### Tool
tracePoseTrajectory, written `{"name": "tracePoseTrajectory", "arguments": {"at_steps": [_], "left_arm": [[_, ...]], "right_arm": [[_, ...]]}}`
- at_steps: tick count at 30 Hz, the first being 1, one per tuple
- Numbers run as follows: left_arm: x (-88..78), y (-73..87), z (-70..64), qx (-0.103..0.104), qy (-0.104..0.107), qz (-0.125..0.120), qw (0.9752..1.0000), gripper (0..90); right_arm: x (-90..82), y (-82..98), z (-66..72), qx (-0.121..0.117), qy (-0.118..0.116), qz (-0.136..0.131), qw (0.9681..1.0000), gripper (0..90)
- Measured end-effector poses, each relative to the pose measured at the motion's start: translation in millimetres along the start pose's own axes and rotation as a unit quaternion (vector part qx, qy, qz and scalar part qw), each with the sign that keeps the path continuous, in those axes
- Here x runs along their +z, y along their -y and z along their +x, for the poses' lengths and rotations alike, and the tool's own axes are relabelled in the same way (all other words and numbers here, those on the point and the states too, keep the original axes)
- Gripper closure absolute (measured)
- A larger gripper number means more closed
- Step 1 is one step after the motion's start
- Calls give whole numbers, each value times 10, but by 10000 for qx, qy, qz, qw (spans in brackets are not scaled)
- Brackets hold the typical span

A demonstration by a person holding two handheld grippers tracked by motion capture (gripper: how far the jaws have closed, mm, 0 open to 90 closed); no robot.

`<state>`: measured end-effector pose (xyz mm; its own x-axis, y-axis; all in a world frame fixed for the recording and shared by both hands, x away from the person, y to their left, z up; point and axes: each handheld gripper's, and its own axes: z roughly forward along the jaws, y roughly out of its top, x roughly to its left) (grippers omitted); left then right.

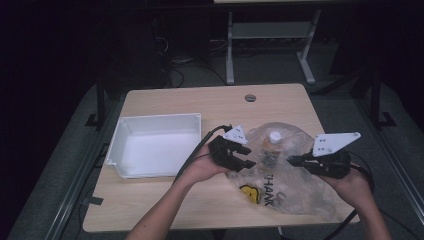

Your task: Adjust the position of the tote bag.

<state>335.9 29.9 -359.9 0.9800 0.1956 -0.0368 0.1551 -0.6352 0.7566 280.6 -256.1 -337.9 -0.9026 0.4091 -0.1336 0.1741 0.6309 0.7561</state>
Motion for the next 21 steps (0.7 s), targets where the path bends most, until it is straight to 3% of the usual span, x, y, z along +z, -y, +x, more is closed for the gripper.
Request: {"name": "tracePoseTrajectory", "arguments": {"at_steps": [8, 10, 19, 20, 21], "left_arm": [[87, -56, -82, 37, 190, -212, 9996, 522], [138, -80, -115, -9, 332, -334, 9989, 522], [235, -181, -162, 37, 396, -456, 9982, 545], [253, -203, -149, -48, 545, -588, 9968, 567], [264, -213, -145, -92, 558, -615, 9965, 579]], "right_arm": [[106, -153, -30, -104, -134, -17, 9999, 884], [135, -190, -32, -154, -177, -51, 9997, 884], [175, -250, -28, -191, -295, -140, 9993, 884], [169, -235, -19, -208, -308, -182, 9991, 884], [164, -227, -12, -182, -330, -209, 9991, 884]]}}
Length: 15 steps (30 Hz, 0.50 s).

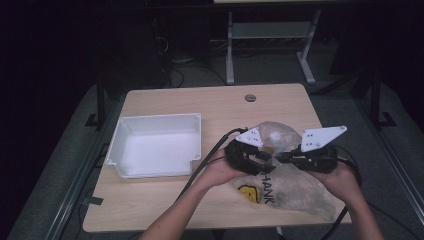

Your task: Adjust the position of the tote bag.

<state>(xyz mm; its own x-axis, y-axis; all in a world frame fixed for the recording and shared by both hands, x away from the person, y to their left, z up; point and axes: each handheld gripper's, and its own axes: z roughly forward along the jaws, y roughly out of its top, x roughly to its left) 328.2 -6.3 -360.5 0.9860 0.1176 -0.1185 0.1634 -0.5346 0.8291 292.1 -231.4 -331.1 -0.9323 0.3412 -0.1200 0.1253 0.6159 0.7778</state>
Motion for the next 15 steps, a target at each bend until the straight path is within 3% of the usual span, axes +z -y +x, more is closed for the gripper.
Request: {"name": "tracePoseTrajectory", "arguments": {"at_steps": [10, 15], "left_arm": [[164, -88, -25, 166, 106, 213, 9996, 742], [208, -108, -26, 191, 131, 254, 9994, 872]], "right_arm": [[-79, 131, 11, 141, -16, -179, 9997, 884], [-99, 154, 24, 125, 26, -182, 9998, 882]]}}
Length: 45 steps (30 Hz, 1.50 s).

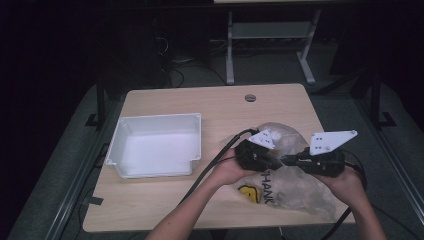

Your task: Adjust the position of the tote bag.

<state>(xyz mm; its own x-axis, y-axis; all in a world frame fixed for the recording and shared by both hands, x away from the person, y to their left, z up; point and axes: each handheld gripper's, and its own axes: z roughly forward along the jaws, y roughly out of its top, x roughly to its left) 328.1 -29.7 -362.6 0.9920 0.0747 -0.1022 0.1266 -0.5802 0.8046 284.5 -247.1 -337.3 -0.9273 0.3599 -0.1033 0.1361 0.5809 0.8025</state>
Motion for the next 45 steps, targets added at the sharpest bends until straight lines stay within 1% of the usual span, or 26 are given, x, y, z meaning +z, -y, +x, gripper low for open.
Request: {"name": "tracePoseTrajectory", "arguments": {"at_steps": [3, 4, 5, 6, 9, 11, 12, 13, 14, 15, 16, 17, 18, 21, 23, 25, 26, 27, 28, 31, 32, 38, 39, 40, 43, 45], "left_arm": [[7, -5, 0, -24, 13, -19, 10000, 879], [3, -8, 1, -30, 9, -24, 10000, 881], [2, -9, 1, -37, -9, -31, 10000, 895], [0, -10, 3, -32, -32, -17, 10000, 898], [-16, -11, 13, -68, -72, -40, 9999, 899], [-34, -12, 17, -59, -112, -49, 9999, 900], [-34, -12, 17, -59, -112, -49, 9999, 900], [-49, -12, 17, -48, -138, -34, 9999, 900], [-73, -11, 20, -37, -190, -24, 9998, 900], [-73, -11, 20, -37, -190, -24, 9998, 900], [-109, -5, 31, -53, -279, 25, 9996, 900], [-119, 0, 35, -62, -302, 25, 9995, 900], [-135, 4, 46, -45, -337, 77, 9994, 900], [-174, 27, 74, -118, -446, 129, 9989, 900], [-209, 47, 91, -126, -546, 180, 9983, 900], [-229, 58, 101, -165, -559, 190, 9981, 900], [-268, 80, 117, -195, -594, 209, 9978, 900], [-291, 88, 126, -177, -627, 245, 9976, 900], [-313, 96, 135, -196, -651, 237, 9974, 900], [-379, 114, 157, -215, -716, 278, 9968, 900], [-403, 122, 165, -212, -745, 292, 9966, 900], [-543, 184, 207, -289, -915, 379, 9947, 900], [-543, 184, 207, -289, -915, 379, 9947, 900], [-586, 205, 217, -290, -982, 418, 9939, 900], [-632, 228, 225, -304, -1038, 441, 9932, 900], [-695, 263, 246, -321, -1094, 502, 9922, 900]], "right_arm": [[-15, 14, 3, 10, 8, -28, 10000, 874], [-22, 21, -4, -25, 24, -47, 10000, 866], [-30, 26, 1, 19, 9, -85, 10000, 859], [-34, 31, 2, 30, 5, -121, 9999, 843], [-43, 38, 9, 58, 10, -113, 9999, 815], [-62, 41, 8, 59, 50, -134, 9999, 773], [-77, 44, -1, 84, 60, -147, 9998, 771], [-77, 44, -1, 84, 60, -147, 9998, 771], [-106, 54, -6, 119, 86, -190, 9997, 745], [-106, 54, -6, 119, 86, -190, 9997, 745], [-127, 67, -9, 147, 95, -198, 9997, 712], [-136, 75, -7, 129, 81, -207, 9997, 708], [-141, 81, -4, 126, 99, -208, 9997, 700], [-166, 110, -14, 142, 116, -208, 9996, 679], [-197, 131, -12, 233, 138, -234, 9994, 669], [-227, 154, -18, 233, 180, -233, 9993, 650], [-245, 166, -18, 259, 215, -221, 9992, 641], [-256, 172, -16, 267, 210, -222, 9992, 639], [-273, 181, -17, 249, 256, -221, 9991, 640], [-313, 204, -23, 269, 293, -207, 9990, 641], [-324, 211, -25, 307, 271, -213, 9989, 642], [-375, 248, -47, 345, 368, -197, 9985, 643], [-375, 248, -47, 345, 368, -197, 9985, 643], [-385, 246, -58, 349, 422, -173, 9984, 642], [-389, 238, -84, 351, 459, -158, 9982, 641], [-377, 224, -107, 365, 479, -145, 9981, 633]]}}
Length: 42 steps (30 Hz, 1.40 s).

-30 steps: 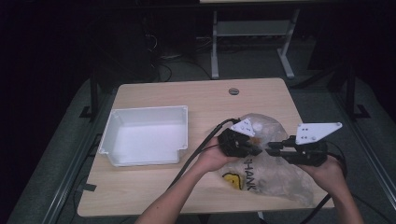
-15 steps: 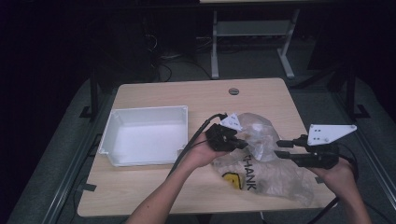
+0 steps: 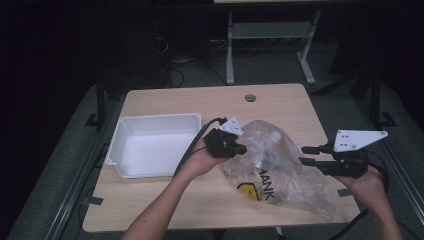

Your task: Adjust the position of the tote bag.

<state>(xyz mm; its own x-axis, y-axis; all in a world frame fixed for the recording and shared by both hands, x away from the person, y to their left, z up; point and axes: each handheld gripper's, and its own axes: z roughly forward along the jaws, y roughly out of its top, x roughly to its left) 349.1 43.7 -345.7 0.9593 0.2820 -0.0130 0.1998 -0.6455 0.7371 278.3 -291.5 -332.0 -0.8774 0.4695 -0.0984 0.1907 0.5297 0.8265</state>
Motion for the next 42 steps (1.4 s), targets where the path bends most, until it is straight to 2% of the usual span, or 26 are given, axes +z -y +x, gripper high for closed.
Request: {"name": "tracePoseTrajectory", "arguments": {"at_steps": [4, 9, 11, 15, 19, 20, 23, 24, 29, 34, 42], "left_arm": [[-58, 48, 32, 7, -75, 86, 9999, 900], [-101, 101, 60, -34, -122, 125, 9998, 900], [-121, 149, 92, -27, -178, 204, 9996, 900], [-143, 194, 123, -6, -252, 327, 9991, 900], [-160, 218, 138, 1, -322, 393, 9987, 900], [-174, 227, 156, 17, -353, 415, 9985, 900], [-186, 236, 182, 17, -380, 449, 9983, 900], [-185, 239, 186, -43, -372, 435, 9984, 900], [-173, 256, 232, -24, -400, 565, 9976, 900], [-157, 261, 257, -84, -405, 546, 9977, 900], [-151, 245, 294, -106, -387, 583, 9975, 900]], "right_arm": [[58, -42, -36, -95, 16, 66, 9999, 599], [175, -104, -102, 2, -59, 166, 9998, 512], [235, -121, -126, 61, -35, 258, 9996, 455], [353, -134, -193, 126, -24, 427, 9990, 400], [407, -130, -258, 163, -30, 496, 9986, 397], [433, -120, -293, 248, -69, 546, 9982, 397], [453, -110, -313, 244, -91, 604, 9978, 403], [477, -98, -334, 235, -108, 652, 9975, 411], [552, -66, -396, 224, -148, 693, 9972, 488], [635, -31, -422, 164, -275, 678, 9972, 610], [664, -20, -419, 43, -390, 628, 9973, 861]]}}
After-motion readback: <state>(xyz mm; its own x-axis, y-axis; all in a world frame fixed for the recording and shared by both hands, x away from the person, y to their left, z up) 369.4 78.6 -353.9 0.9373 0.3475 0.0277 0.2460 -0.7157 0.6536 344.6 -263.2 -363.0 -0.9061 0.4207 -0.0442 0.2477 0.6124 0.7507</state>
